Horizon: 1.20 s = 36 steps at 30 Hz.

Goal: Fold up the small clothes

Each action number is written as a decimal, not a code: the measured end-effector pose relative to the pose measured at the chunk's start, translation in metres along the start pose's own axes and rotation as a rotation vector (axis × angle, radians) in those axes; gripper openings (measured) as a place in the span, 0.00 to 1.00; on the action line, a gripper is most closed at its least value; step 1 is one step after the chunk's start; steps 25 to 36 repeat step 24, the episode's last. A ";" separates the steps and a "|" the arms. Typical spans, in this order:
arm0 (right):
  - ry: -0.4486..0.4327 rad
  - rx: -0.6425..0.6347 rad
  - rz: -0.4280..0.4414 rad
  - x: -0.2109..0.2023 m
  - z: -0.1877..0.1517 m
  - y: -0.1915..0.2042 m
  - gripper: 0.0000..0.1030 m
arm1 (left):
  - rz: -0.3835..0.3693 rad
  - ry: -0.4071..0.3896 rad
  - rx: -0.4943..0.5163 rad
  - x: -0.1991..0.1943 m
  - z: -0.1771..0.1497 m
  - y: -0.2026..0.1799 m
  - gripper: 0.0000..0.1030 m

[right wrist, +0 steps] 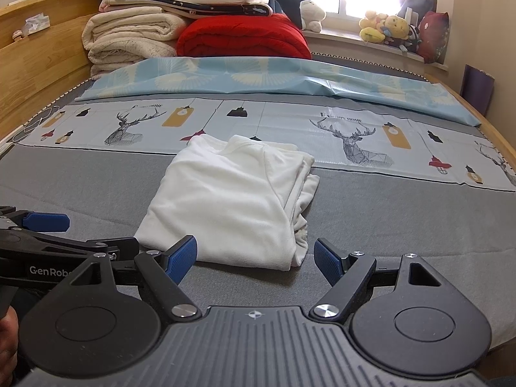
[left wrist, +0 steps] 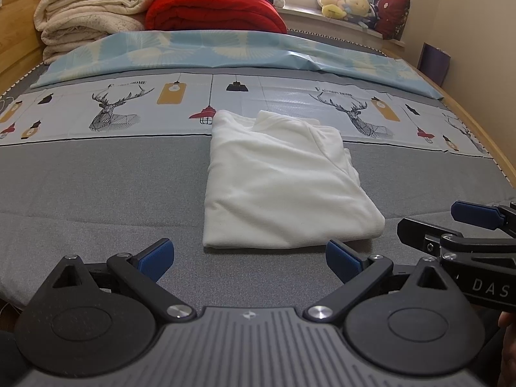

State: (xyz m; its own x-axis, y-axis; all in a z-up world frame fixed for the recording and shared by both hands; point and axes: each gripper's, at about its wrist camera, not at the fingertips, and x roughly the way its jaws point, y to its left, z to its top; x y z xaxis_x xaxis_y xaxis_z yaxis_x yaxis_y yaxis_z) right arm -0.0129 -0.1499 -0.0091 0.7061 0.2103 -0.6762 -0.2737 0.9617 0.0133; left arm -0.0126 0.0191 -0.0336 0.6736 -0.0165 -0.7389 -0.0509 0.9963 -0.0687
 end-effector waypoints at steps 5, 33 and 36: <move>0.001 0.001 0.000 0.000 0.000 0.000 0.78 | 0.000 0.000 -0.001 0.000 0.000 0.000 0.98; 0.004 0.001 -0.001 0.000 0.000 -0.001 0.78 | -0.001 0.004 0.003 0.001 0.000 -0.001 0.98; 0.004 0.001 -0.001 0.000 0.000 -0.001 0.78 | -0.001 0.004 0.003 0.001 0.000 -0.001 0.98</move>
